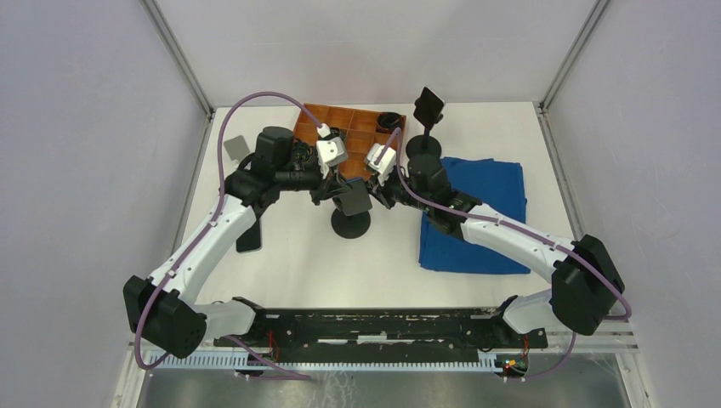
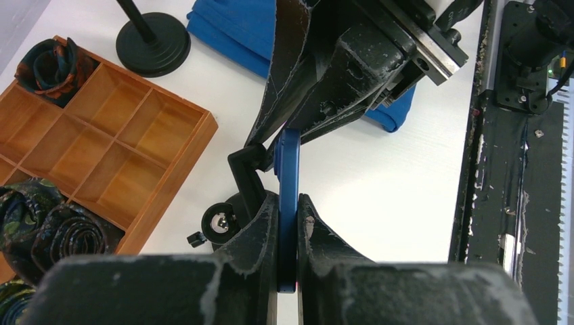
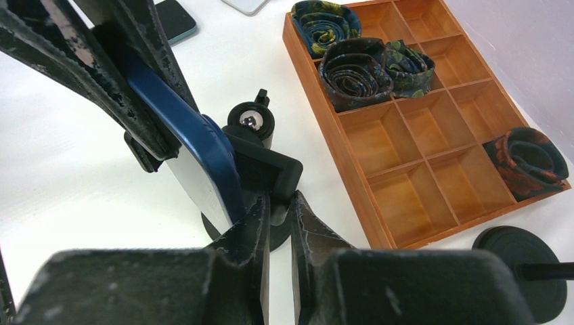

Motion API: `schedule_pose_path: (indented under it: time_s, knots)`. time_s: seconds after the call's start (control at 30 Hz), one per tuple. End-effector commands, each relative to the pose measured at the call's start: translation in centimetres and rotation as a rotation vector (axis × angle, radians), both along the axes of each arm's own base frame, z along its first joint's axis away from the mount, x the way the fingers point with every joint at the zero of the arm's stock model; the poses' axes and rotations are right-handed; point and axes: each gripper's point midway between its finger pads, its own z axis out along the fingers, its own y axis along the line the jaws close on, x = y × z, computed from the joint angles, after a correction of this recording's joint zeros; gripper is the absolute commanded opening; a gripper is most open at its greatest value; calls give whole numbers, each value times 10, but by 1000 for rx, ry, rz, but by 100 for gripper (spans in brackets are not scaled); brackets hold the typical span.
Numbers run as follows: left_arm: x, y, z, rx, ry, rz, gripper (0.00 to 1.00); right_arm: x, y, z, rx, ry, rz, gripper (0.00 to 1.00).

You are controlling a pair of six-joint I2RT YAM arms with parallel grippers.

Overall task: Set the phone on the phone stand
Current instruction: Install the phone on the phone stand.

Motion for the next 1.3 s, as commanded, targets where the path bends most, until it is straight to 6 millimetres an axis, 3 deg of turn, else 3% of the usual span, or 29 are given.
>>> schedule_pose_path:
  time_s: [0.0,1.27]
  knots:
    - [60,34,44,19,-187,290,2,6,-23,-24,-121,-10,-72,0]
    - [67,47,45,15,-146,413,2,25,-41,-38,-152,-46,-189,0]
